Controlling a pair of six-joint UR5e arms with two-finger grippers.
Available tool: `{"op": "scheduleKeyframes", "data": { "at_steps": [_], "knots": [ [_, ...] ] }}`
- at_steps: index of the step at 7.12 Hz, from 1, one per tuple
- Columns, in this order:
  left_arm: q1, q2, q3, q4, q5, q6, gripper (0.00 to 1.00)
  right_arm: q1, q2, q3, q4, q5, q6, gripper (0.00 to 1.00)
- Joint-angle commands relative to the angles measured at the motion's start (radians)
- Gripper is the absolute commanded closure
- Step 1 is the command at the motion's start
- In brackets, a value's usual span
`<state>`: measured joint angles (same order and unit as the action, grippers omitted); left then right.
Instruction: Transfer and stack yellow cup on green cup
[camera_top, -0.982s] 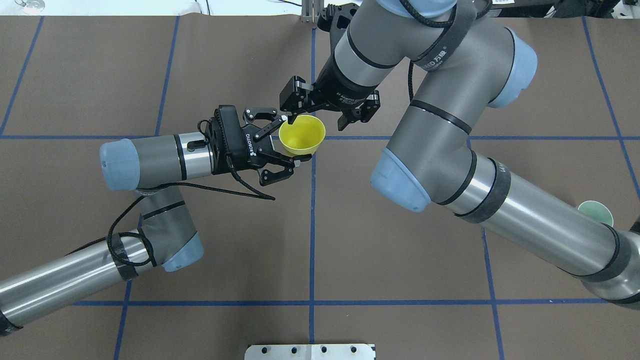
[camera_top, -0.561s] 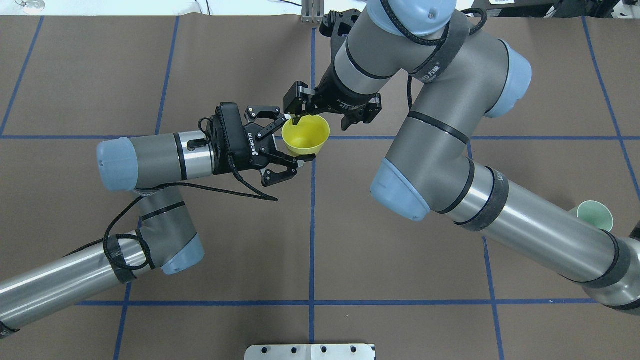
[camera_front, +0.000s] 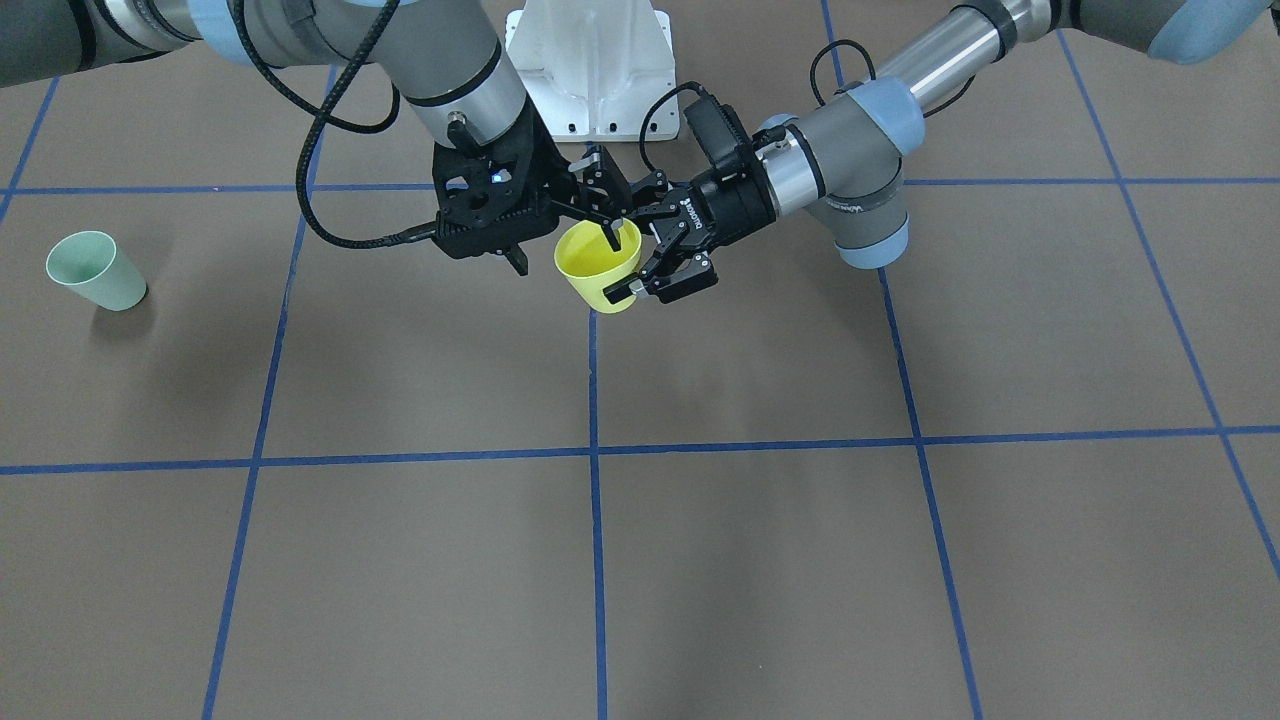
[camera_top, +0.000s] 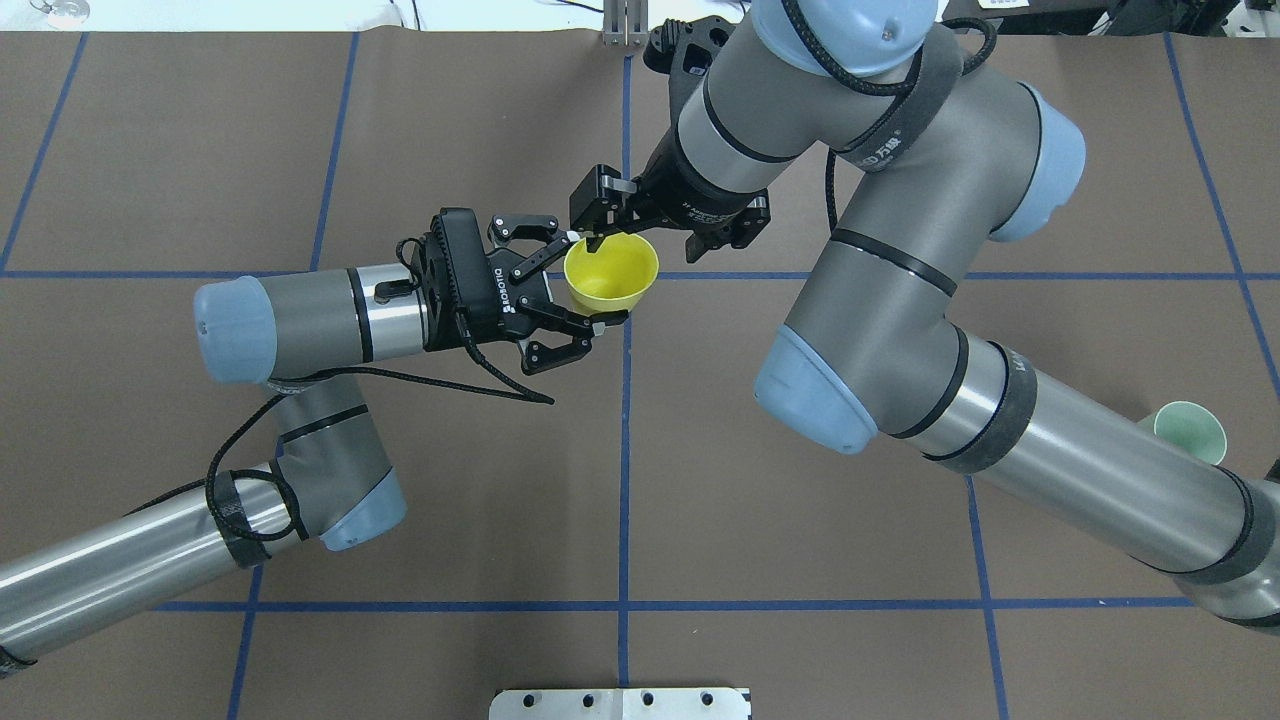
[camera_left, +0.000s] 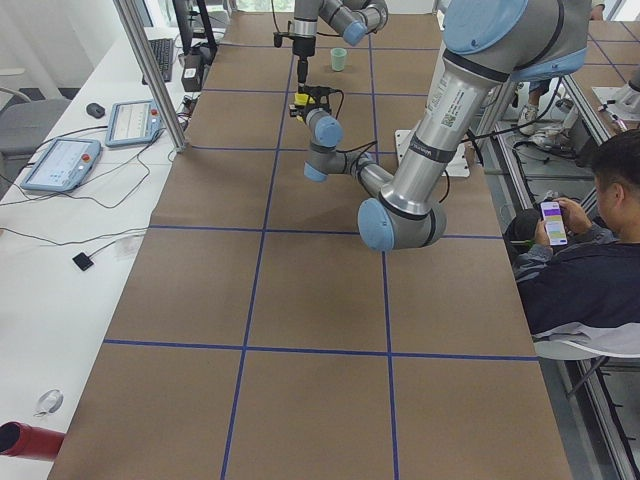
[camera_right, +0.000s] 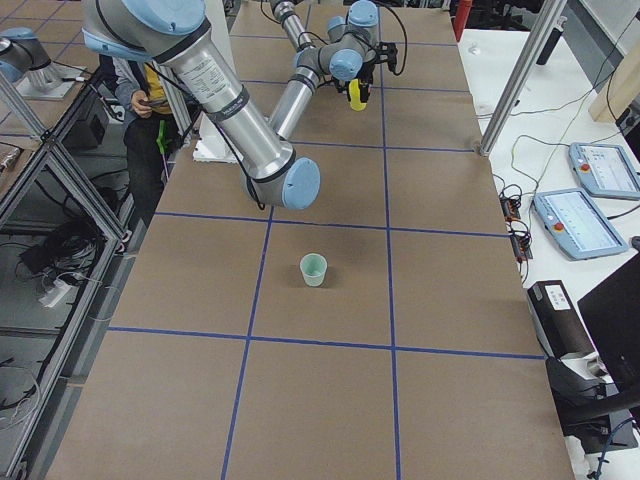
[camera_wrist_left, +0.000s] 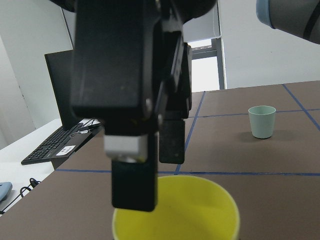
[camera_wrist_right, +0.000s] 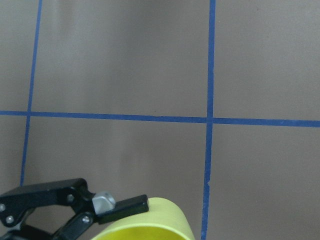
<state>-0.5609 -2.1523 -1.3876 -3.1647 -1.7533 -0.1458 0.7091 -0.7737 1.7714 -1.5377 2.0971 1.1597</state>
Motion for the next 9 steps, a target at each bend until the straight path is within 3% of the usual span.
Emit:
{"op": "scheduleKeyframes", "data": {
  "at_steps": [1,2,5,6,7,8,9],
  "knots": [
    [0.003,0.011,0.001,-0.001,0.002,0.0,0.68,-0.013,-0.033,0.008,-0.001,-0.011,-0.006,0.04],
    [0.003,0.011,-0.001,-0.001,0.002,0.0,0.68,-0.028,-0.044,0.007,-0.001,-0.029,-0.009,0.09],
    [0.003,0.006,-0.005,-0.003,0.0,0.0,0.68,-0.057,-0.039,0.003,-0.001,-0.066,-0.009,0.09],
    [0.003,0.002,-0.007,-0.001,0.0,-0.003,0.67,-0.071,-0.041,0.003,-0.001,-0.084,-0.011,0.16],
    [0.003,0.003,-0.007,-0.003,0.0,-0.003,0.67,-0.074,-0.039,0.002,-0.001,-0.089,-0.012,0.32],
    [0.003,0.008,-0.007,-0.004,0.0,-0.003,0.67,-0.074,-0.036,0.002,-0.001,-0.089,-0.012,0.58],
    [0.003,0.009,-0.007,-0.006,0.002,-0.002,0.63,-0.074,-0.033,0.002,-0.001,-0.089,-0.012,0.96]
  ]
}}
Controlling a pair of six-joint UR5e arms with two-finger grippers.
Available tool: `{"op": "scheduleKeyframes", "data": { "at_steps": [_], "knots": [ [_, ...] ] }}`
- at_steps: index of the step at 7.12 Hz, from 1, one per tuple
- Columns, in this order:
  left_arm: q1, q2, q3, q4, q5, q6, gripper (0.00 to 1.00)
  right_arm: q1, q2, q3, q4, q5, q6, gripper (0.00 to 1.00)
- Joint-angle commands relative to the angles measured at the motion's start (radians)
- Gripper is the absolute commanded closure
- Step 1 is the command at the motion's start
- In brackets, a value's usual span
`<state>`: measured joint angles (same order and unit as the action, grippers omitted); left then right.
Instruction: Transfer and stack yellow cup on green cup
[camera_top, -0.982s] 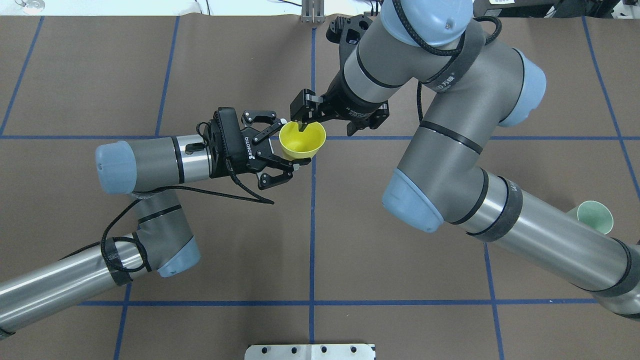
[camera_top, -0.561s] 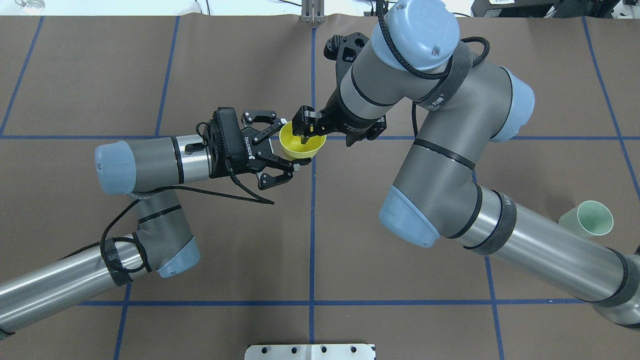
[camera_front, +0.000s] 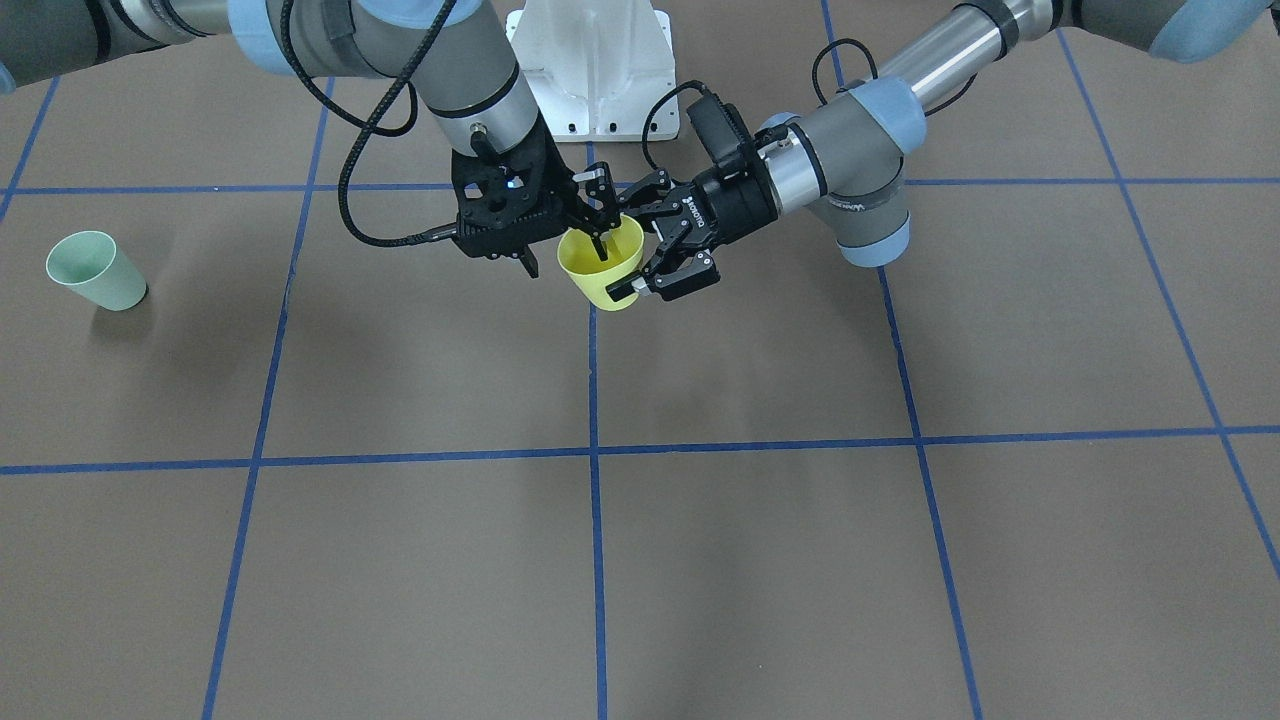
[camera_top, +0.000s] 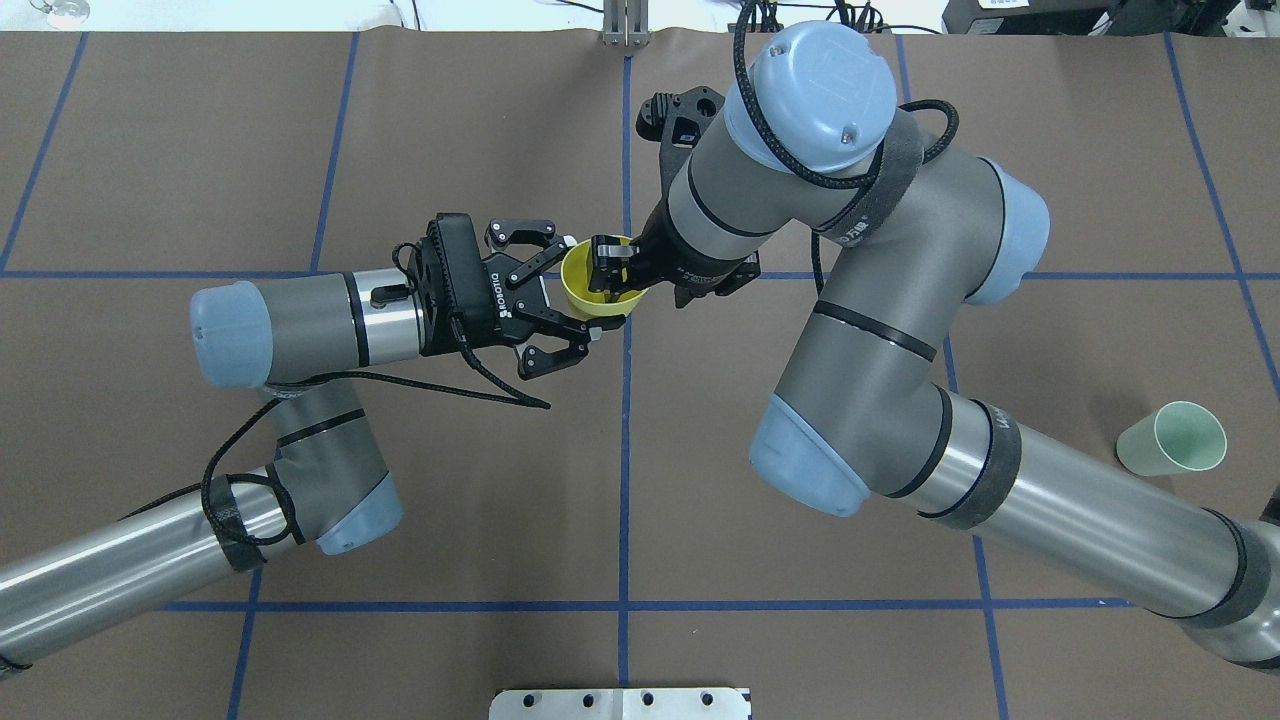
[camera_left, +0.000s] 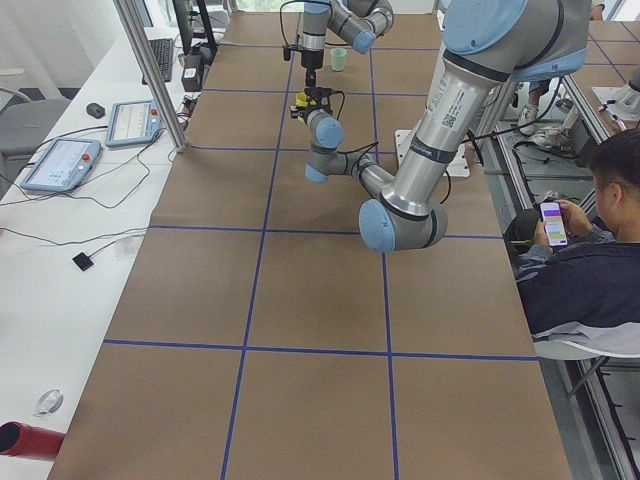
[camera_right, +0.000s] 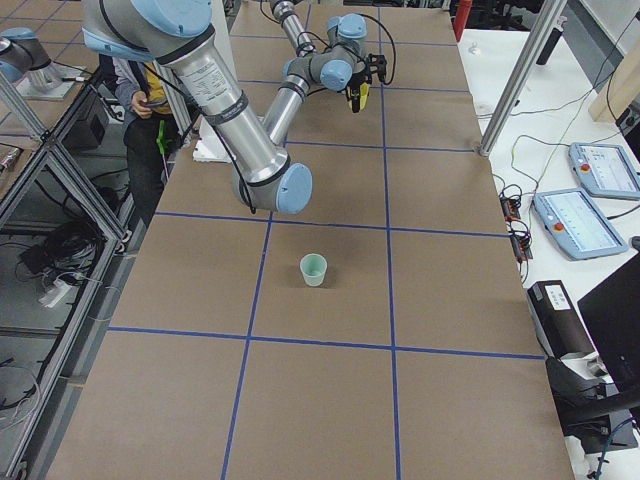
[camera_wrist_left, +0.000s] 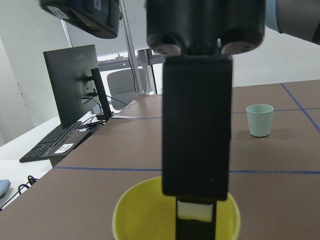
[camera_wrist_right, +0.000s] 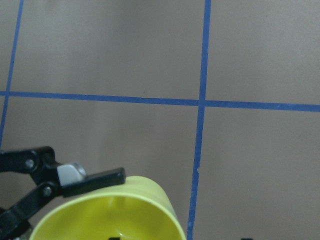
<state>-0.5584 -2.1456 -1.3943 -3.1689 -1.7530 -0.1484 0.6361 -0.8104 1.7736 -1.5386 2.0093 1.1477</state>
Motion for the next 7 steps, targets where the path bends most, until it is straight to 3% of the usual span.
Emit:
{"op": "scheduleKeyframes", "data": {
  "at_steps": [1,2,3,7],
  "knots": [
    [0.003,0.004,0.001,-0.002,0.001,0.003,0.56,-0.001,0.005,0.006,0.002,-0.004,-0.002,1.0],
    [0.005,0.01,0.001,-0.006,0.0,0.003,0.36,-0.001,0.008,0.006,0.002,-0.007,-0.002,1.0],
    [0.006,0.012,0.001,-0.008,0.0,0.003,0.01,0.002,0.01,0.006,0.002,-0.012,0.0,1.0],
    [0.006,0.032,0.001,-0.025,0.0,-0.008,0.0,0.074,-0.052,0.012,0.0,-0.006,0.003,1.0]
  ]
}}
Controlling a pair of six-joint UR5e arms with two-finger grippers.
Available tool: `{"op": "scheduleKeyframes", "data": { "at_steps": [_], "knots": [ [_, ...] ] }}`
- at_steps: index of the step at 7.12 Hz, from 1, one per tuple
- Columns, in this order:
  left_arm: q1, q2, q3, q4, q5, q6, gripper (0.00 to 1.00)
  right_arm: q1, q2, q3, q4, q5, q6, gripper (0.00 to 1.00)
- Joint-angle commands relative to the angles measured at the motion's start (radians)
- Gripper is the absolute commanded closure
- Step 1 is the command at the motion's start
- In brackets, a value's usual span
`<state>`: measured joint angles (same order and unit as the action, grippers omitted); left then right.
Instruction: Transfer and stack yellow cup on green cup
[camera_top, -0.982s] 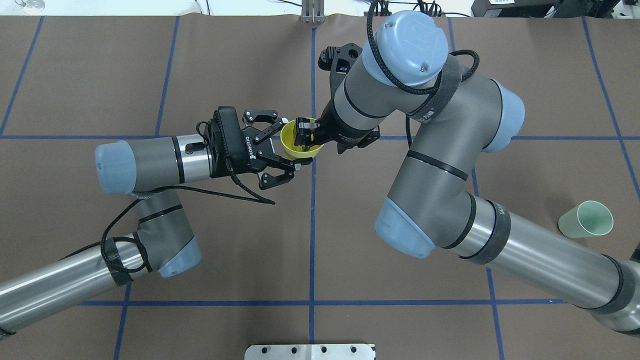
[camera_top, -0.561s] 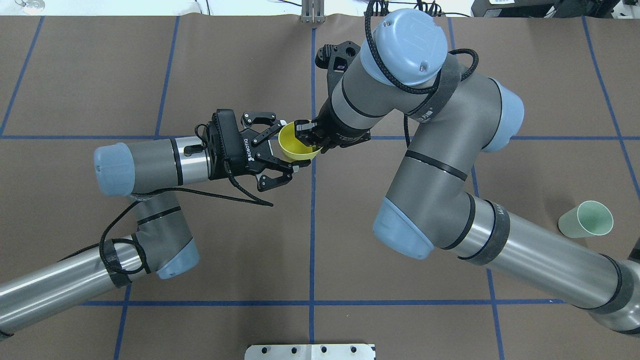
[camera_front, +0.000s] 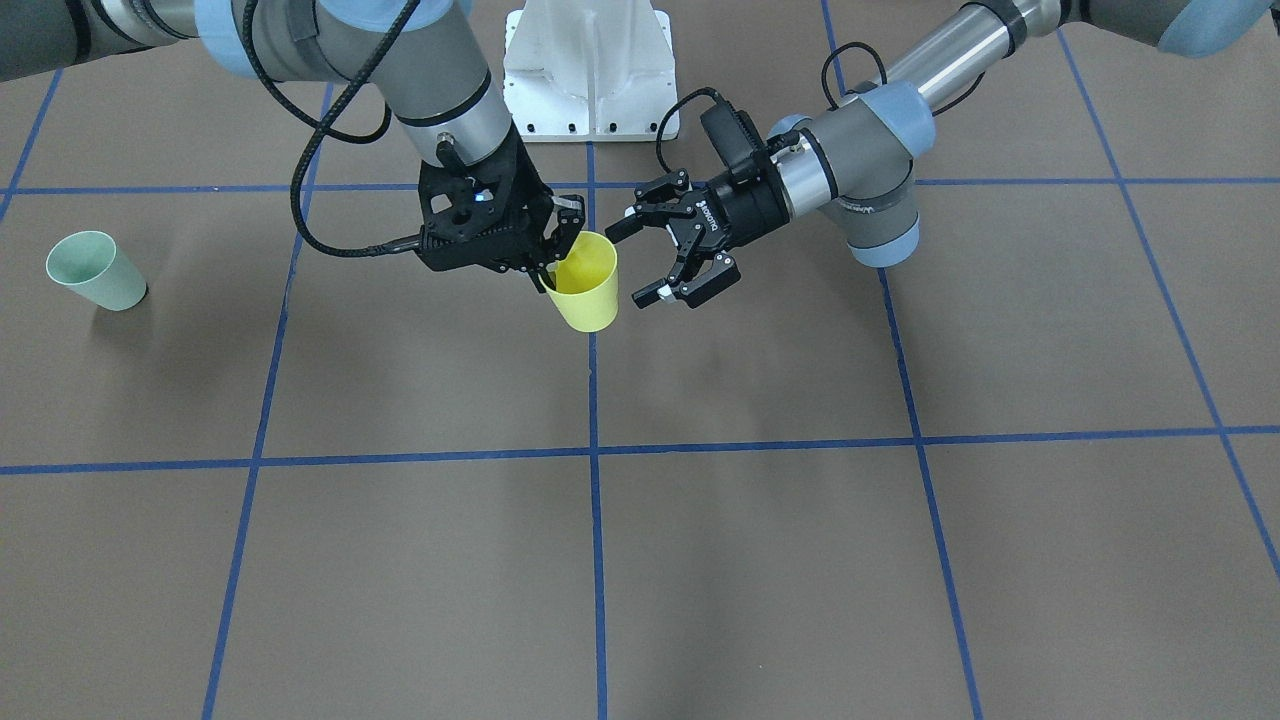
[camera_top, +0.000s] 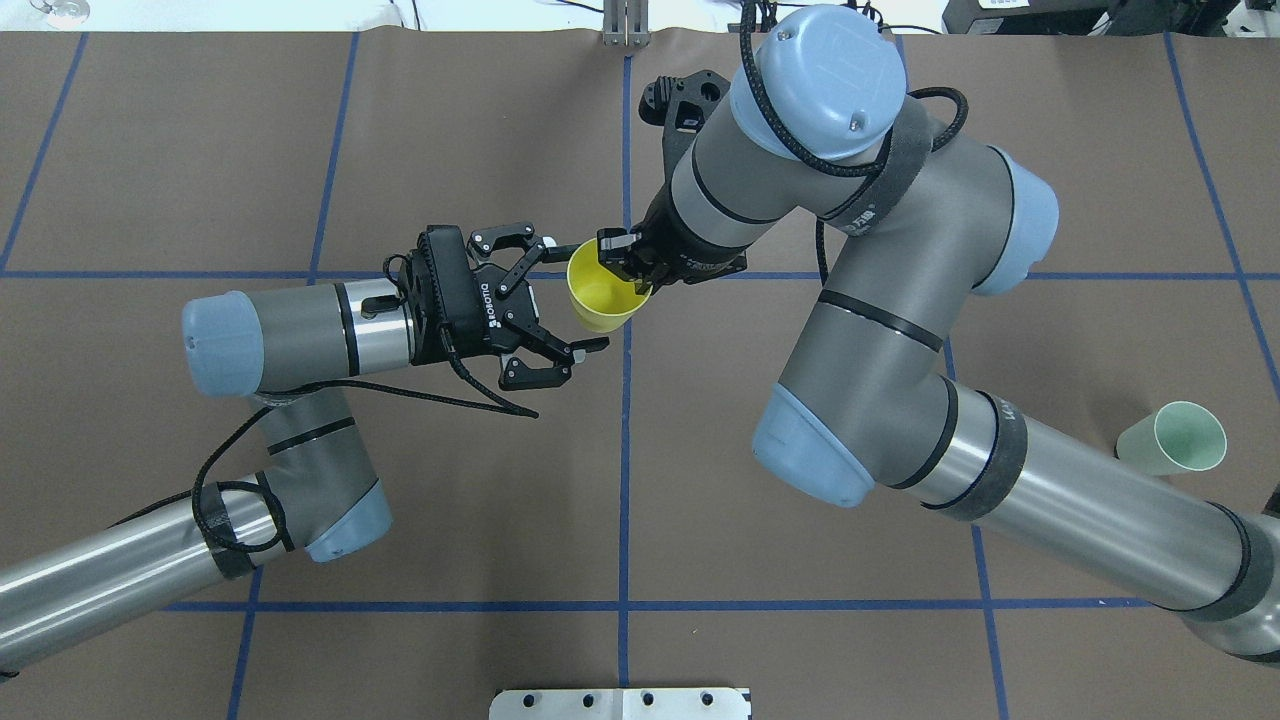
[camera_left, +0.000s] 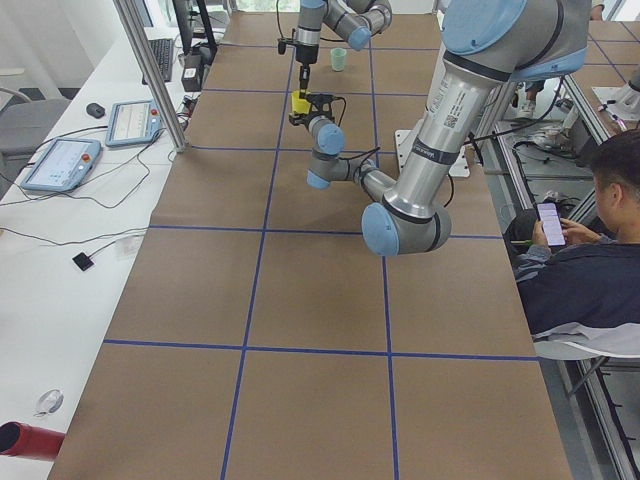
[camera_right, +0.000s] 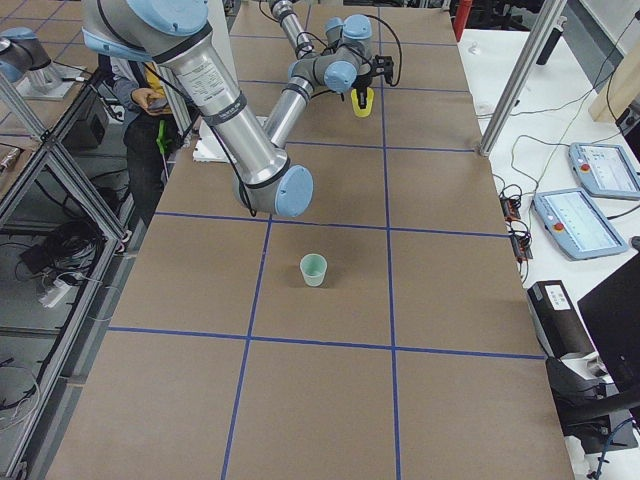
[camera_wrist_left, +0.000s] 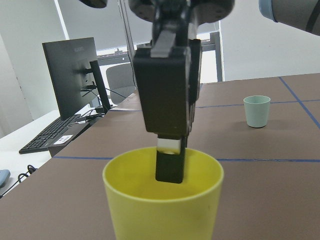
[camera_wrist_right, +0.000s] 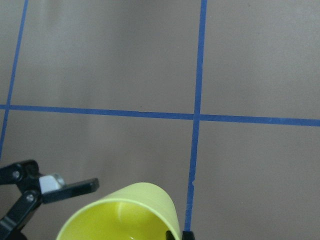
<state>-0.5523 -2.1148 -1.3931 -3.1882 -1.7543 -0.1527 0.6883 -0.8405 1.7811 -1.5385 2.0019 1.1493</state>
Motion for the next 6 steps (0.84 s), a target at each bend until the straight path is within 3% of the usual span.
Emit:
{"op": "scheduleKeyframes", "data": {
  "at_steps": [1,3,6],
  "knots": [
    [0.0,0.002,0.0,-0.004,0.004,-0.004,0.0,0.052,-0.041,0.02,-0.002,0.008,0.0,1.0],
    [0.0,0.002,0.002,0.011,0.096,-0.005,0.0,0.14,-0.08,0.029,-0.002,0.024,-0.002,1.0],
    [-0.015,0.01,-0.013,0.234,0.154,-0.005,0.01,0.298,-0.162,0.023,-0.003,0.097,-0.119,1.0]
  ]
}}
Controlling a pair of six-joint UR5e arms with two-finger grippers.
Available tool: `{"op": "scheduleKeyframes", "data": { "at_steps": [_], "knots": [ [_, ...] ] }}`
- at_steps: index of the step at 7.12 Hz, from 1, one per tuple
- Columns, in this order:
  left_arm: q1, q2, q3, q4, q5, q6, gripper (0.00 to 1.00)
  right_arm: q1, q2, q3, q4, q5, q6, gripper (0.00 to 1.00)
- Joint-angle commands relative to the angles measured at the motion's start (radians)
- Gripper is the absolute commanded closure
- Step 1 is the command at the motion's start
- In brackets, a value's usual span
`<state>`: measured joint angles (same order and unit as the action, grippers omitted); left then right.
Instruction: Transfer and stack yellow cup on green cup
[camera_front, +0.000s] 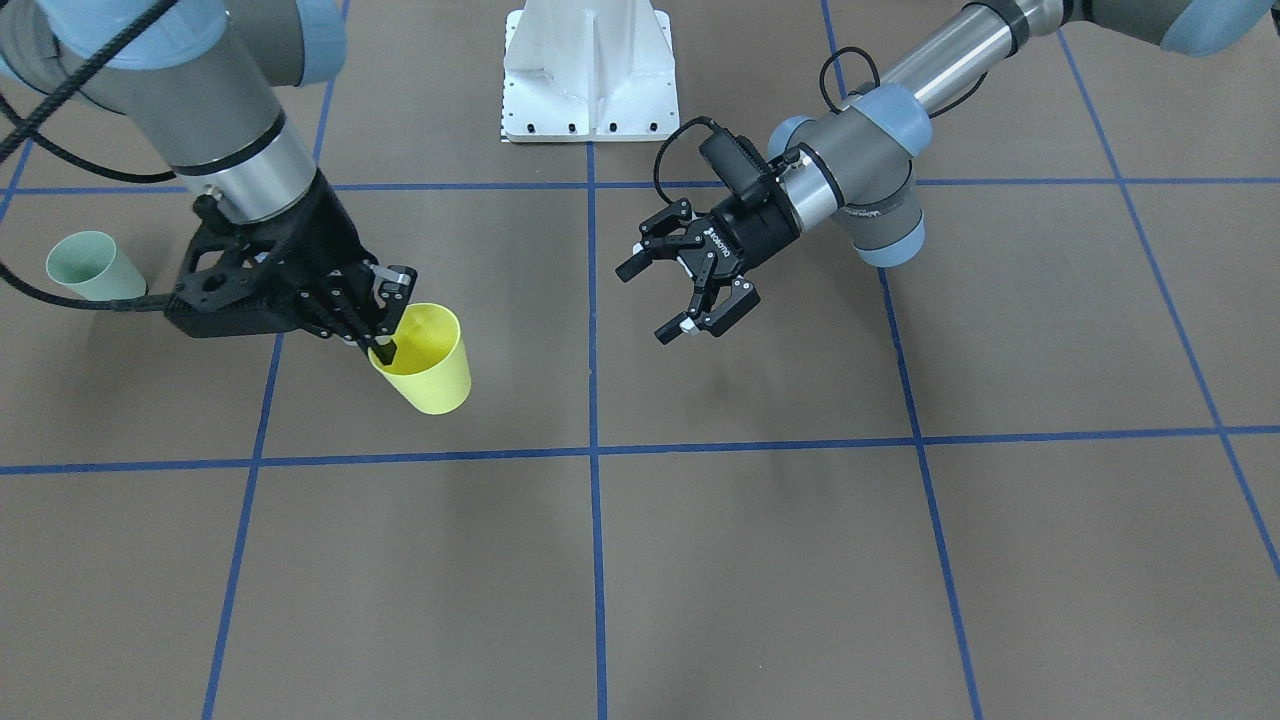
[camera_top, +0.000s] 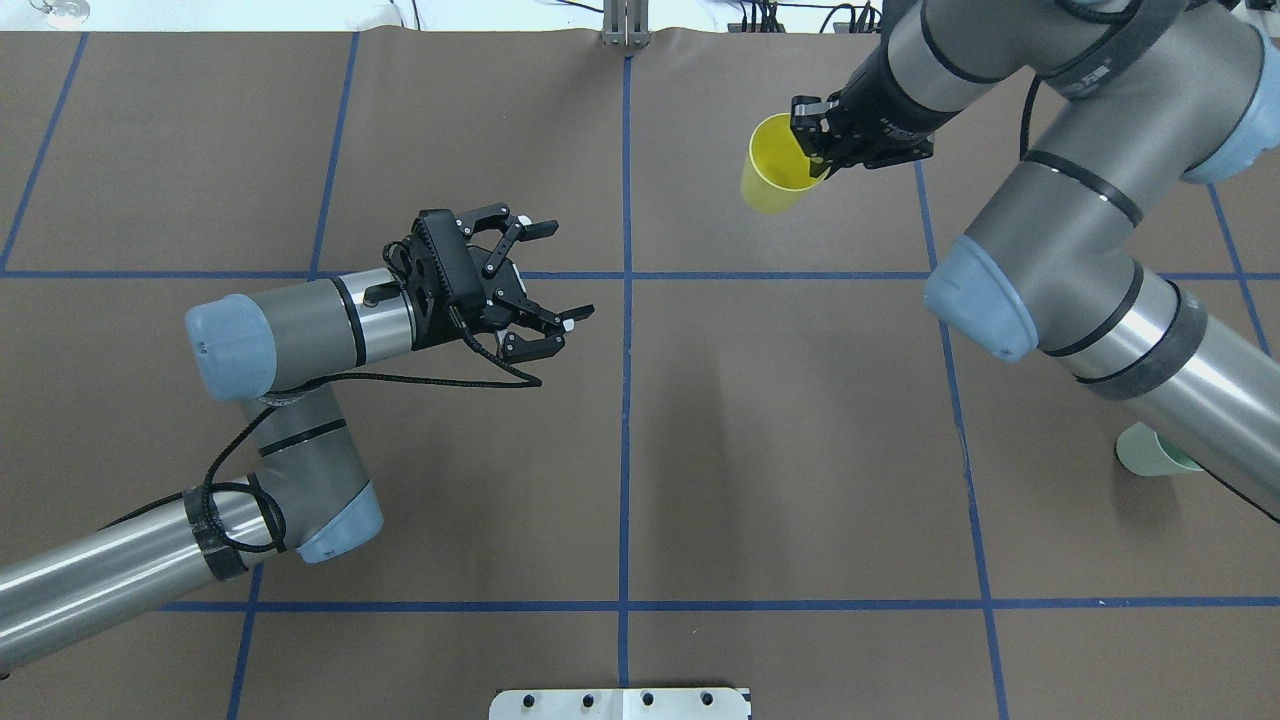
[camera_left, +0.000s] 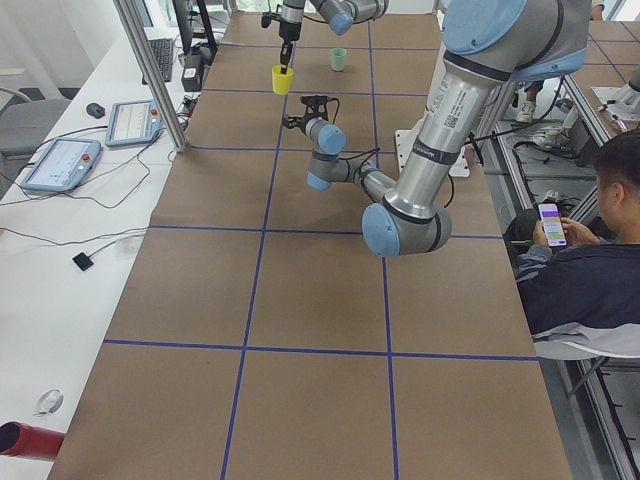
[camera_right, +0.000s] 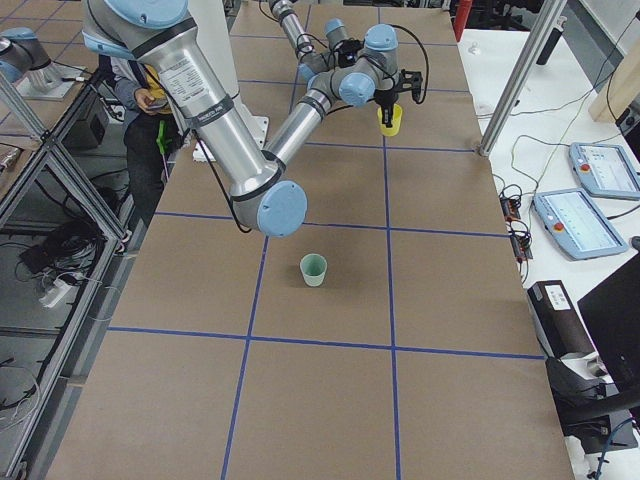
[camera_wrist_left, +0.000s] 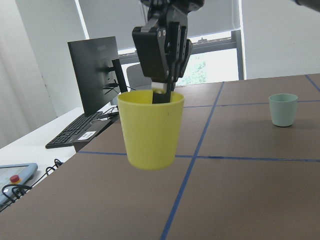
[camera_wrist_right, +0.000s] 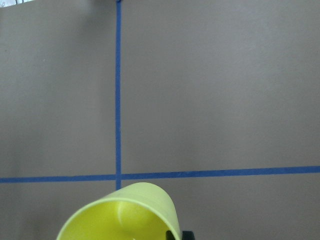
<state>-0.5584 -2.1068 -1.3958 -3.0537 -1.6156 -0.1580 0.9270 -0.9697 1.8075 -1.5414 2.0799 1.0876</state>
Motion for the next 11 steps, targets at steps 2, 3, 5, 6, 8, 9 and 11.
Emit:
{"op": "scheduleKeyframes", "data": {
  "at_steps": [2,3,5,6,8,9,11],
  "knots": [
    [-0.072,0.017,-0.017,0.22,0.011,-0.049,0.01,0.114,-0.069,-0.007,-0.014,0.02,-0.132,1.0],
    [-0.102,0.03,-0.035,0.328,0.01,-0.072,0.01,0.137,-0.069,-0.007,-0.055,0.025,-0.203,1.0],
    [-0.202,0.118,-0.081,0.471,0.005,-0.071,0.01,0.215,-0.119,-0.002,-0.074,0.077,-0.328,1.0],
    [-0.251,0.158,-0.132,0.603,-0.01,-0.071,0.01,0.245,-0.17,0.006,-0.072,0.089,-0.416,1.0],
    [-0.364,0.261,-0.183,0.737,-0.099,-0.057,0.01,0.323,-0.268,0.015,-0.063,0.143,-0.605,1.0],
    [-0.429,0.293,-0.225,0.827,-0.168,-0.058,0.0,0.37,-0.321,0.016,-0.06,0.172,-0.706,1.0],
    [-0.552,0.408,-0.386,1.07,-0.21,-0.063,0.0,0.455,-0.412,0.023,-0.06,0.218,-0.895,1.0]
  ]
}}
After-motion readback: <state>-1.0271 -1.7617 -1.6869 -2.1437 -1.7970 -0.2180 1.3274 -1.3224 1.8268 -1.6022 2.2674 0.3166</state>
